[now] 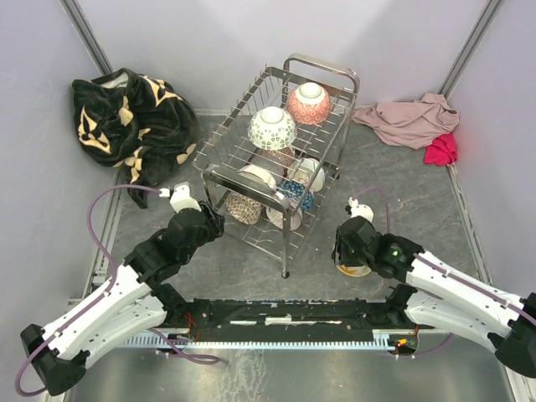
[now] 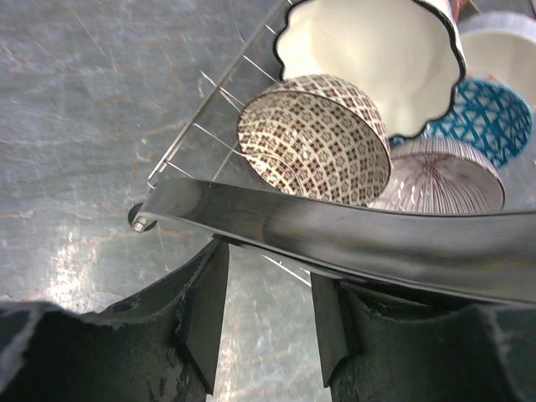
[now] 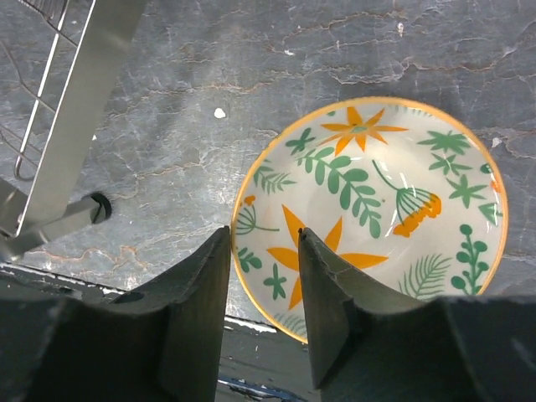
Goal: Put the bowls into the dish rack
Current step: Adjust the bowl at the center of the board, then adjust the dish rack at the center of the board.
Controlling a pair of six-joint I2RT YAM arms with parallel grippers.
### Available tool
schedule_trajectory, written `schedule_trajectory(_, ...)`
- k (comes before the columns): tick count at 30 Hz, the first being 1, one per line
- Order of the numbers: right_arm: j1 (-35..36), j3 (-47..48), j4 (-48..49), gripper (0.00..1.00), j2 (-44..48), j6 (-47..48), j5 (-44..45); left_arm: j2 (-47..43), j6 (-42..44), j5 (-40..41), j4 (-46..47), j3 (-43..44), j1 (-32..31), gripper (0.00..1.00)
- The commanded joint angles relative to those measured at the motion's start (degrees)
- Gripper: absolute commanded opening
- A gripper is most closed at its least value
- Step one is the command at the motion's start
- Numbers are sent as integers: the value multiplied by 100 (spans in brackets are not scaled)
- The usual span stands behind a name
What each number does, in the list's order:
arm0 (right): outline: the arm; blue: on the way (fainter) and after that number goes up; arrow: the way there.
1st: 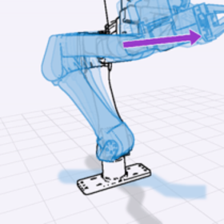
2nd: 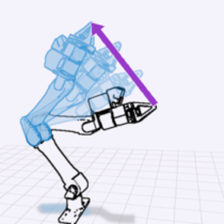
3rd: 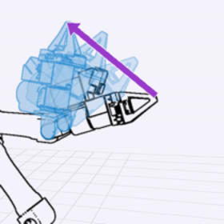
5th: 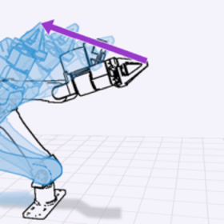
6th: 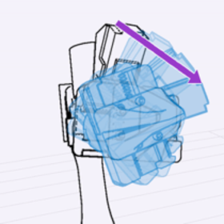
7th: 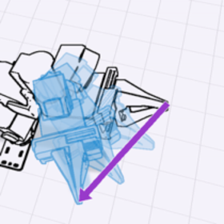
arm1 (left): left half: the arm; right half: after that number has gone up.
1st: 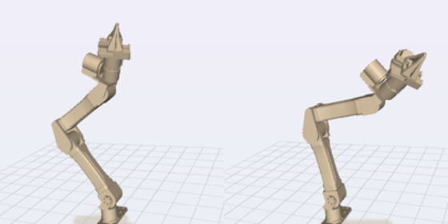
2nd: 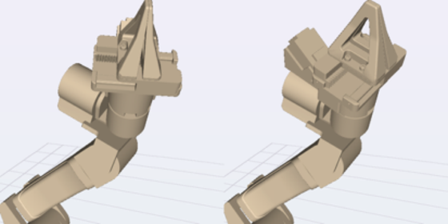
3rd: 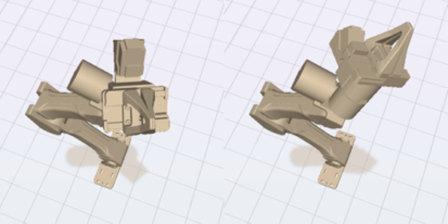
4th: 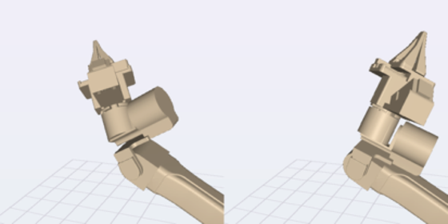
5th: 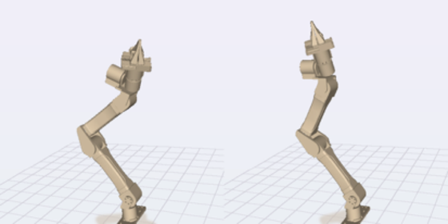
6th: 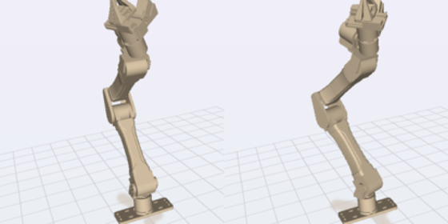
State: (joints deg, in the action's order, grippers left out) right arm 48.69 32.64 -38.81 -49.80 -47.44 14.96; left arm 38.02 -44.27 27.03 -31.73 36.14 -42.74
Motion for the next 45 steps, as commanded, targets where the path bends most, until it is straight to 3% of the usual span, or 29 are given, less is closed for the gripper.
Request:
schedule_trajectory(1,-17,39,-69,47,317,162,-42,401,-138,755,1244,107,324,50)
schedule_trajectory(15,-116,800,-194,61,618,655,629,2662,235,-722,2939,786,2073,48)
schedule_trajectory(23,-1665,1227,1163,63,-139,1340,302,4010,289,-1432,3602,1623,2433,52)
schedule_trajectory(33,-4219,1194,4823,64,-1793,606,-1514,3034,289,-1990,3226,1131,2437,66)
schedule_trajectory(39,-4634,1345,7243,65,-2944,50,-2453,2383,112,-2371,3092,591,2437,69)
schedule_trajectory(45,-4632,1913,7850,65,-3630,309,-2835,1889,164,-2531,2805,455,2437,70)
